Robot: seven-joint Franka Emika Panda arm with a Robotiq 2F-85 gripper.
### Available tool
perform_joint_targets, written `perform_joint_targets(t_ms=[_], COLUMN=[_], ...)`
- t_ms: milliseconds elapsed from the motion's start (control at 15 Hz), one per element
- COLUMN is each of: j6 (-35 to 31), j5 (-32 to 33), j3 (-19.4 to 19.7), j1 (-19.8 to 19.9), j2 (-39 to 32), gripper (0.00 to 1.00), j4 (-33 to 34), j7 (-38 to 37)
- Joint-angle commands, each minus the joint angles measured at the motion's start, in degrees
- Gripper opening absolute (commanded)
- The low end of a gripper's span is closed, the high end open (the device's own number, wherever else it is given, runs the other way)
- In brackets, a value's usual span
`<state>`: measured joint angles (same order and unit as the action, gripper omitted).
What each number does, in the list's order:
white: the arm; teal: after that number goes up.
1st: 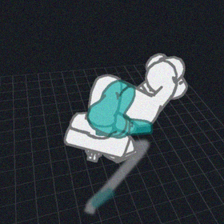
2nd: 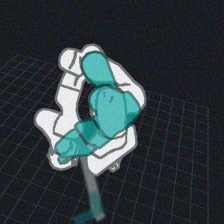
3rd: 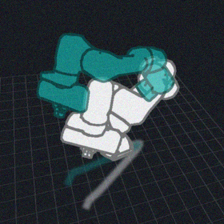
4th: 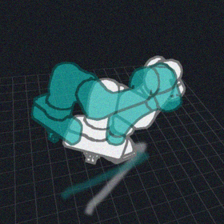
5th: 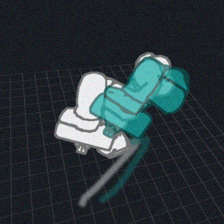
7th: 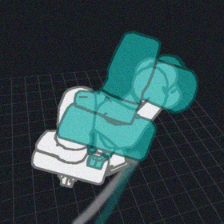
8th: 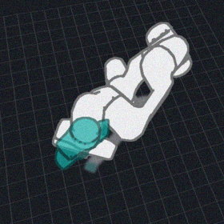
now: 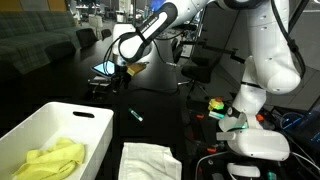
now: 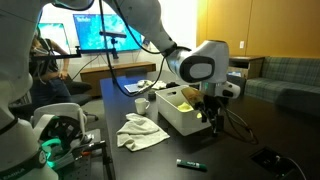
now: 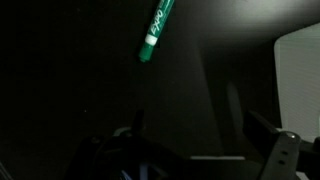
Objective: Put the yellow and white cloths in the storage box and put the marker in the mug cup
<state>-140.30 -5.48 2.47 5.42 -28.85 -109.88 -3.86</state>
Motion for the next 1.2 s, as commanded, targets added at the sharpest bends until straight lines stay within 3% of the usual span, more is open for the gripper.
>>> perform_joint_targets(t_ms=[0,600,1133], j6=[0.90,0.64,0.80], j5=[-3.84,-11.80,-11.64], j3=[-1.01,-3.68,-2.73], j1=[2.55,7.07,7.04], j2=[0.02,-7.05,-12.31], gripper=[1.00,1.00,1.00], j4=[-2.65,-0.82,0.53], j7=[2.64,8.66,6.56])
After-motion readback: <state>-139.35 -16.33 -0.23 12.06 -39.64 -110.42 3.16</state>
